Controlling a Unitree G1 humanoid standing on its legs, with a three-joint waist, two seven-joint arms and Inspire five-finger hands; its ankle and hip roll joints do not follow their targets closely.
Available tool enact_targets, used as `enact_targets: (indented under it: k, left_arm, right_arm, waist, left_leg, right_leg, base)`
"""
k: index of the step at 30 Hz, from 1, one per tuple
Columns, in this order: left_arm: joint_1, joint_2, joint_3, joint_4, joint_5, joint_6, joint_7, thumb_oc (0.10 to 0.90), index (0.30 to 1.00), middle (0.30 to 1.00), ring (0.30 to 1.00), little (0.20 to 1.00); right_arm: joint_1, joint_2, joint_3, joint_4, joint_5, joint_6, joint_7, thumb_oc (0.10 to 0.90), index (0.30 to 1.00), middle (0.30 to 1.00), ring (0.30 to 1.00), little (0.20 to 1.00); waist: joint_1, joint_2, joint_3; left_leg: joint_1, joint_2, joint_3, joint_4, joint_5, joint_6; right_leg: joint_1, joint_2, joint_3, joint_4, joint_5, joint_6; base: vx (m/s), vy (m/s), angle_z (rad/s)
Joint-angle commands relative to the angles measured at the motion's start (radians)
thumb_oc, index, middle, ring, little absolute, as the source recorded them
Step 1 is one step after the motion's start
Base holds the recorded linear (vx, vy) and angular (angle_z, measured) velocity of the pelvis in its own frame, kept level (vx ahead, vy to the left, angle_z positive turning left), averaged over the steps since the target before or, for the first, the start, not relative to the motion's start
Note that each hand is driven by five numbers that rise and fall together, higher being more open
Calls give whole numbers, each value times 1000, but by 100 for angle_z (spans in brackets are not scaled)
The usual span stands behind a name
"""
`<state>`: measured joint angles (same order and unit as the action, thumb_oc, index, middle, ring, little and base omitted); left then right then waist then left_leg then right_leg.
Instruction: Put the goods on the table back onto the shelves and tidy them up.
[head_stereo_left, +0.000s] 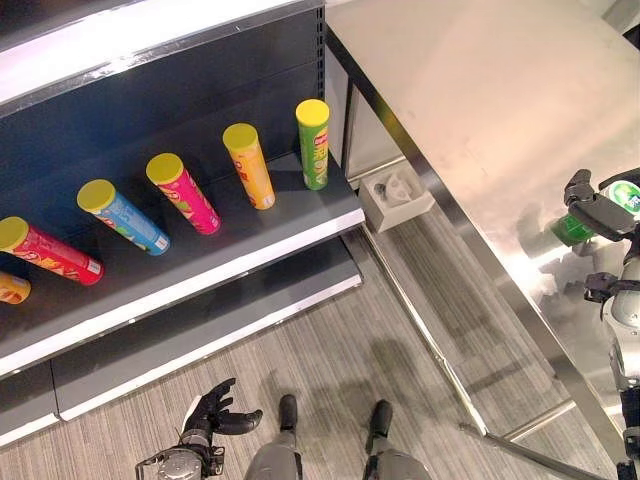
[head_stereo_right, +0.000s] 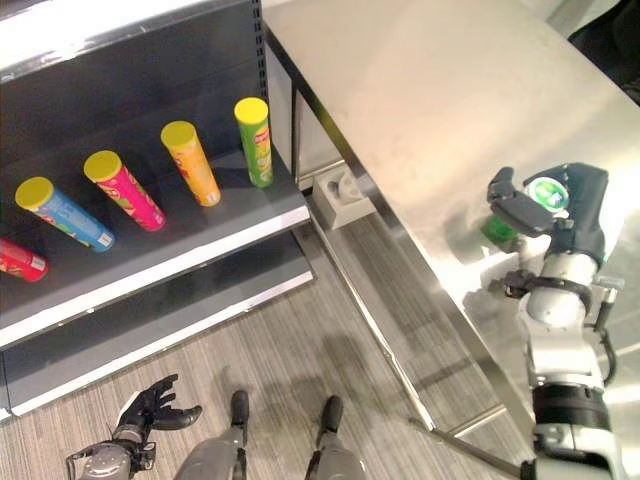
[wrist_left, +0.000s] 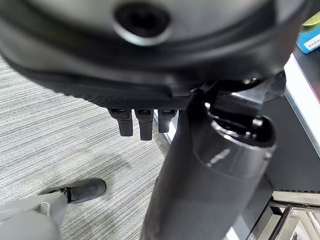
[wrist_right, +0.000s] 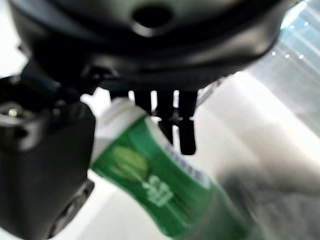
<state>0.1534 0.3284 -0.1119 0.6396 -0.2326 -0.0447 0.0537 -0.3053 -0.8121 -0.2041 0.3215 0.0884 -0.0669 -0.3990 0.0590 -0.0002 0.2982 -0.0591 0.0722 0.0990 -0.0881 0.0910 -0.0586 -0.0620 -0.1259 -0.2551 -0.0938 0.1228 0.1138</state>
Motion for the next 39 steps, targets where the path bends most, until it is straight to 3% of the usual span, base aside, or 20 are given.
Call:
enact_targets:
  k: [1,7,8,9,19,23,39]
  left_arm:
    - [9,72,36,12,24,-40,5,800,900,900,900,900]
    - [14,75,54,27,37,-31,-8,800,900,900,900,900]
    - [14,74,56,29,40,-32,-10,800,900,900,900,900]
    - [17,73,59,30,39,-31,-9,800,900,900,900,900]
    - [47,65,77,37,63,-36,-20,800,900,900,900,900]
    - [50,66,79,47,77,-37,-18,800,900,900,900,900]
    - [58,67,78,27,69,-41,-6,800,900,900,900,900]
  right_arm:
    - [-40,-123,-60,-115,-26,-70,-19,400,300,300,300,300]
    - [1,-152,-85,-209,-32,-84,32,400,300,300,300,300]
    - [12,-168,-81,-207,-59,-75,40,452,378,378,378,378]
    - [23,-174,-85,-209,-71,-69,41,800,900,900,900,900]
    - [139,-189,-150,-175,-170,-42,42,800,900,900,900,900]
    - [165,-156,-171,-162,-181,-38,23,800,900,900,900,900]
    - [172,-117,-131,-101,-222,2,12,800,900,900,900,900]
  waist:
    - [-4,-76,-84]
    - [-8,-88,-113]
    - [-8,-89,-117]
    - [-9,-91,-119]
    - [-14,-85,-125]
    - [-18,-74,-125]
    - [-14,-63,-99]
  left_leg:
    - [7,33,8,15,-59,-34]
    - [34,42,12,17,-65,-43]
    - [40,44,15,16,-65,-46]
    - [42,46,15,17,-66,-46]
    - [51,55,19,11,-57,-52]
    - [53,54,21,8,-57,-51]
    - [35,46,15,4,-53,-47]
  right_leg:
    - [40,-22,-2,7,-85,58]
    - [69,-16,-8,7,-96,52]
    - [73,-15,-12,7,-97,52]
    - [78,-13,-13,7,-99,50]
    - [88,-8,-26,7,-102,49]
    - [87,-11,-30,7,-97,53]
    - [64,-20,-32,7,-86,58]
  base:
    - [0,0,0]
    - [0,-18,0]
    - [0,0,0]
    - [-17,-21,3]
    - [-7,-10,2]
    - [0,0,0]
    - [0,0,0]
